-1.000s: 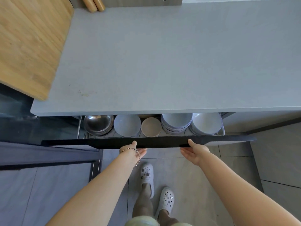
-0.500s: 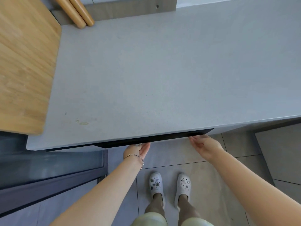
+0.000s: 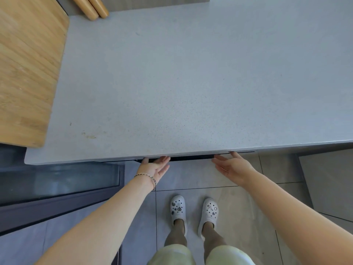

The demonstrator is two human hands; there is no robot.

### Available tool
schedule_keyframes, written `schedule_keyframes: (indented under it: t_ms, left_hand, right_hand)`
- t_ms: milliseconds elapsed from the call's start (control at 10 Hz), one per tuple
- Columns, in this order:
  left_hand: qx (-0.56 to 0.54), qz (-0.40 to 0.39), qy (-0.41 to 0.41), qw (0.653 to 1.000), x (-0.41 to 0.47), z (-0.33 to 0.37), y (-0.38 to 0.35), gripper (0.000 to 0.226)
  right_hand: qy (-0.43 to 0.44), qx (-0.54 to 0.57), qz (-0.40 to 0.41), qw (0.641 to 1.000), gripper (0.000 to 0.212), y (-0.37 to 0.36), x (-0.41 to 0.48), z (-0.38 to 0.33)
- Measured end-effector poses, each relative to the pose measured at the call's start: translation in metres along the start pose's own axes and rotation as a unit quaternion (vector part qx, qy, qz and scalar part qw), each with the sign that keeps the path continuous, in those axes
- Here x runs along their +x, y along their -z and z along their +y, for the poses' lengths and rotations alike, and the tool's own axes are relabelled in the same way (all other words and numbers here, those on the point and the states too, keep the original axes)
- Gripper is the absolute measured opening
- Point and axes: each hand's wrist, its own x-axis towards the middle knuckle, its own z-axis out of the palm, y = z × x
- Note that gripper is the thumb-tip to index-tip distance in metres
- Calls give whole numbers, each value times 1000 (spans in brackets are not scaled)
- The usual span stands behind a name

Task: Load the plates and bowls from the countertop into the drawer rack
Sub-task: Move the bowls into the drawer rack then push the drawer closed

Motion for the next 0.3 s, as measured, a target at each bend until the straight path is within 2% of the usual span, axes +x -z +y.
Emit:
schedule_keyframes:
  t_ms: [100, 200, 300]
  left_hand:
    - [270, 0, 55, 961, -11, -2, -7, 54]
    - [414, 25, 72, 907, -23, 2, -28, 37]
    - [540, 19, -24, 841, -41, 14, -57, 35]
  right_hand:
    - [-15, -212, 37, 977, 46, 6, -10, -3]
    - [-45, -367, 36, 929, 31, 8, -27, -13]
    - [-43, -540, 10, 841, 29, 10, -48, -35]
